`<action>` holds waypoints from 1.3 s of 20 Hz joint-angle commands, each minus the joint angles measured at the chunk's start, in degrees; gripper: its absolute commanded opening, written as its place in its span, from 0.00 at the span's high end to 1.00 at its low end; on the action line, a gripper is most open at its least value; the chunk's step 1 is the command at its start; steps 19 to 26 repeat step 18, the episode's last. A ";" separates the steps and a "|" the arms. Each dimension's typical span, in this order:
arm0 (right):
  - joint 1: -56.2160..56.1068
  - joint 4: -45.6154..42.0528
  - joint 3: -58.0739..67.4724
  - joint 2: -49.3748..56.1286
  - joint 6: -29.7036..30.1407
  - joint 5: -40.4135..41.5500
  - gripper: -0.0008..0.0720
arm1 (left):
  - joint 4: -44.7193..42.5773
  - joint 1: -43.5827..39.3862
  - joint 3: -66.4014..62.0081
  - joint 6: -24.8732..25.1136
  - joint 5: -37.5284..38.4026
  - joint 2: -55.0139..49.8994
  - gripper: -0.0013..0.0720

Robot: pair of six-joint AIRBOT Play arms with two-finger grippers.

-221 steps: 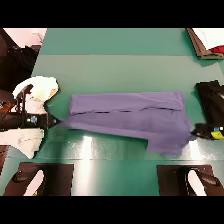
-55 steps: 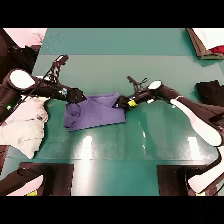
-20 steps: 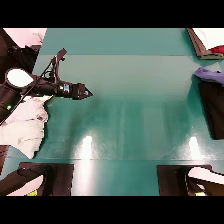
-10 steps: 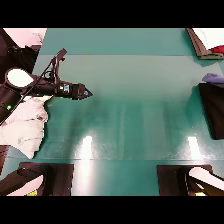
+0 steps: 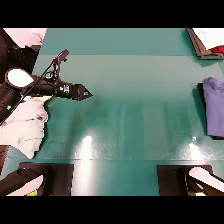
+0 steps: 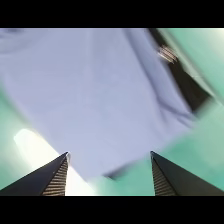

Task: Fold the shirts.

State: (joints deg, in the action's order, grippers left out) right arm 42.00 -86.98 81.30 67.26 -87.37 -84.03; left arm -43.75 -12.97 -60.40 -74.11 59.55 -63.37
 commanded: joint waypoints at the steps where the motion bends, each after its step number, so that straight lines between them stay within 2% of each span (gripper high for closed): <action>1: -0.63 -4.85 0.02 -0.09 -4.31 -4.92 0.18 | 0.02 0.02 -0.02 1.07 0.11 0.04 0.95; 5: -6.75 8.48 0.04 -0.09 -4.13 -5.09 0.19 | 0.09 0.02 -0.02 1.03 0.98 0.04 0.95; 7: -11.98 12.50 0.04 -0.09 -3.93 -4.79 0.22 | 0.46 0.02 -0.02 1.03 0.87 0.04 0.95; 8: -14.91 12.39 0.04 -0.09 -3.56 -4.48 0.37 | 0.55 0.04 -0.02 1.03 0.90 0.04 0.95; 9: -18.23 12.26 0.02 -0.09 -2.86 -4.44 0.58 | 0.52 0.04 -0.04 1.03 0.87 0.04 0.95; 11: -23.91 12.22 0.04 -0.09 0.79 -3.39 0.90 | 0.52 0.02 -0.02 1.03 0.90 0.04 0.95; 12: -26.34 12.15 0.04 -0.09 1.57 -2.82 0.97 | 0.55 0.04 -0.02 1.03 0.90 0.04 0.95; 17: -32.87 11.89 0.02 -0.09 1.55 -1.90 0.97 | 0.55 0.04 -0.04 1.03 0.90 0.04 0.95; 26: -33.07 11.91 0.02 -0.09 1.57 -2.03 0.97 | 0.55 0.04 -0.04 1.03 0.90 0.04 0.95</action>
